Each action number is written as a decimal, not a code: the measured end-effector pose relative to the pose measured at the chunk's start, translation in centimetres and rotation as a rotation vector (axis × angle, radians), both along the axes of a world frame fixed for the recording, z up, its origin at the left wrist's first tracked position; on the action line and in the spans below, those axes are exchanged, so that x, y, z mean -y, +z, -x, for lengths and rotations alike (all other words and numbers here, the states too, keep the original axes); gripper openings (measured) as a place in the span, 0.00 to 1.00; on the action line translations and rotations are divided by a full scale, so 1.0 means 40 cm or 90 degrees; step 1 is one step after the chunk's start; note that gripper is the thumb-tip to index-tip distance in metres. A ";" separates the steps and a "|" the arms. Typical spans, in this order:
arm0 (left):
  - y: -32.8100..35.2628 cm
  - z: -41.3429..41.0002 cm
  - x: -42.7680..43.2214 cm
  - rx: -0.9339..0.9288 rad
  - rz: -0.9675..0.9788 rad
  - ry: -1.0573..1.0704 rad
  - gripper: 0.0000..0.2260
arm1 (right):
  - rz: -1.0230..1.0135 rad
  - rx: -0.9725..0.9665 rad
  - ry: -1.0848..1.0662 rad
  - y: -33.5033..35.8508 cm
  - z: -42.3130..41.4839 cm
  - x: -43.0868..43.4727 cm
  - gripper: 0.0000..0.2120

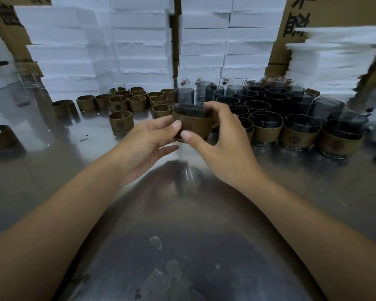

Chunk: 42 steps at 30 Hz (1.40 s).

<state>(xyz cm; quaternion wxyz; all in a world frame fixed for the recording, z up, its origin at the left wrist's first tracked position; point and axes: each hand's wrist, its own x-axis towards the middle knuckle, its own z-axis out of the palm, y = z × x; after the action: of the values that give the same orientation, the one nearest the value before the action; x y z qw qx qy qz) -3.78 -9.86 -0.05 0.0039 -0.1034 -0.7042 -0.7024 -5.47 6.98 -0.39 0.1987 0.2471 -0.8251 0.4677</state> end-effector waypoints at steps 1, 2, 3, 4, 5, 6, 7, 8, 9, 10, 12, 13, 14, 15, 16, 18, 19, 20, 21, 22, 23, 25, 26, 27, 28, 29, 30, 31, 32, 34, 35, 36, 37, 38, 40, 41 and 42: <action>-0.004 0.002 0.003 0.015 -0.004 -0.010 0.17 | -0.055 -0.047 -0.031 -0.004 0.000 -0.001 0.30; -0.008 0.004 0.006 0.029 -0.007 -0.016 0.17 | -0.099 -0.084 -0.060 -0.007 0.000 -0.001 0.31; -0.011 0.006 0.008 0.039 -0.009 -0.020 0.18 | -0.132 -0.108 -0.085 -0.009 0.001 -0.002 0.31; -0.013 0.010 0.010 0.046 -0.008 -0.020 0.19 | -0.159 -0.123 -0.105 -0.010 0.003 -0.003 0.31; -0.014 0.013 0.011 0.052 -0.008 -0.015 0.21 | -0.184 -0.129 -0.120 -0.011 0.006 -0.006 0.31; -0.014 0.016 0.011 0.057 -0.010 -0.008 0.23 | -0.210 -0.129 -0.133 -0.012 0.010 -0.008 0.31; -0.014 0.019 0.010 0.062 -0.015 0.002 0.24 | -0.238 -0.129 -0.146 -0.013 0.016 -0.012 0.31; -0.014 0.020 0.010 0.066 -0.021 0.012 0.23 | -0.266 -0.131 -0.157 -0.013 0.022 -0.015 0.30; -0.014 0.020 0.008 0.070 -0.027 0.022 0.22 | -0.290 -0.134 -0.168 -0.014 0.027 -0.019 0.30; -0.014 0.020 0.007 0.074 -0.034 0.030 0.23 | -0.308 -0.135 -0.177 -0.014 0.033 -0.022 0.30; -0.015 0.020 0.006 0.074 -0.039 0.041 0.24 | -0.328 -0.127 -0.191 -0.014 0.041 -0.028 0.29; -0.016 0.019 0.006 0.073 -0.037 0.043 0.23 | -0.339 -0.121 -0.199 -0.014 0.046 -0.029 0.29; -0.016 0.019 0.005 0.072 -0.035 0.046 0.23 | -0.353 -0.117 -0.208 -0.015 0.050 -0.031 0.29; -0.016 0.019 0.004 0.072 -0.036 0.048 0.22 | -0.368 -0.115 -0.217 -0.016 0.054 -0.031 0.29; -0.016 0.020 0.003 0.072 -0.038 0.051 0.21 | -0.379 -0.116 -0.226 -0.017 0.057 -0.032 0.28; -0.018 0.022 0.002 0.070 -0.040 0.055 0.20 | -0.392 -0.122 -0.243 -0.018 0.063 -0.033 0.25; -0.018 0.022 0.001 0.069 -0.041 0.056 0.20 | -0.396 -0.125 -0.251 -0.019 0.065 -0.034 0.25; -0.018 0.022 0.001 0.068 -0.043 0.056 0.20 | -0.401 -0.126 -0.259 -0.020 0.068 -0.035 0.24; -0.019 0.022 0.001 0.067 -0.045 0.056 0.21 | -0.404 -0.125 -0.266 -0.021 0.070 -0.036 0.24; -0.019 0.022 0.001 0.066 -0.045 0.057 0.21 | -0.403 -0.123 -0.271 -0.022 0.071 -0.038 0.24; -0.019 0.021 0.001 0.066 -0.046 0.058 0.21 | -0.401 -0.120 -0.276 -0.024 0.071 -0.038 0.25; -0.018 0.020 0.000 0.064 -0.051 0.062 0.22 | -0.396 -0.113 -0.286 -0.025 0.073 -0.040 0.25; -0.018 0.021 0.001 0.064 -0.052 0.062 0.22 | -0.395 -0.108 -0.287 -0.025 0.073 -0.040 0.25; -0.017 0.021 0.001 0.064 -0.052 0.062 0.22 | -0.394 -0.102 -0.285 -0.024 0.073 -0.040 0.25; -0.021 0.019 0.002 0.066 -0.053 0.063 0.23 | -0.391 -0.095 -0.279 -0.027 0.072 -0.041 0.26; -0.016 0.019 0.003 0.063 -0.053 0.063 0.23 | -0.384 -0.092 -0.274 -0.021 0.073 -0.042 0.26; -0.019 0.019 0.003 0.065 -0.052 0.063 0.23 | -0.378 -0.092 -0.268 -0.021 0.070 -0.042 0.26; -0.024 0.017 0.004 0.070 -0.053 0.065 0.23 | -0.370 -0.092 -0.263 -0.024 0.066 -0.040 0.26; -0.026 0.016 0.004 0.071 -0.056 0.067 0.23 | -0.354 -0.094 -0.257 -0.023 0.062 -0.040 0.26; -0.025 0.015 0.006 0.073 -0.067 0.076 0.22 | -0.298 -0.096 -0.247 -0.014 0.054 -0.042 0.24; -0.024 0.014 0.006 0.071 -0.067 0.079 0.22 | -0.264 -0.095 -0.247 -0.008 0.051 -0.045 0.22; -0.022 0.014 0.006 0.068 -0.067 0.081 0.21 | -0.230 -0.089 -0.248 -0.001 0.052 -0.050 0.21; -0.021 0.014 0.007 0.066 -0.064 0.083 0.21 | -0.193 -0.079 -0.251 0.007 0.055 -0.056 0.20; -0.020 0.014 0.007 0.063 -0.060 0.083 0.21 | -0.158 -0.067 -0.255 0.015 0.059 -0.064 0.18; -0.021 0.016 0.006 0.061 -0.052 0.085 0.20 | -0.099 -0.050 -0.268 0.032 0.071 -0.083 0.17; -0.021 0.016 0.006 0.061 -0.049 0.087 0.19 | -0.080 -0.043 -0.273 0.041 0.079 -0.096 0.16; -0.022 0.017 0.005 0.061 -0.047 0.088 0.19 | -0.070 -0.035 -0.277 0.051 0.087 -0.111 0.16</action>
<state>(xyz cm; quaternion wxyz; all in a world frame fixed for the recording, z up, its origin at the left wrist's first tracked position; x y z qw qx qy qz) -4.47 -10.07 -0.91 0.0227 -0.0207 -0.6826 -0.7301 -8.95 11.43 1.64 0.3036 0.0861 -0.8774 0.3615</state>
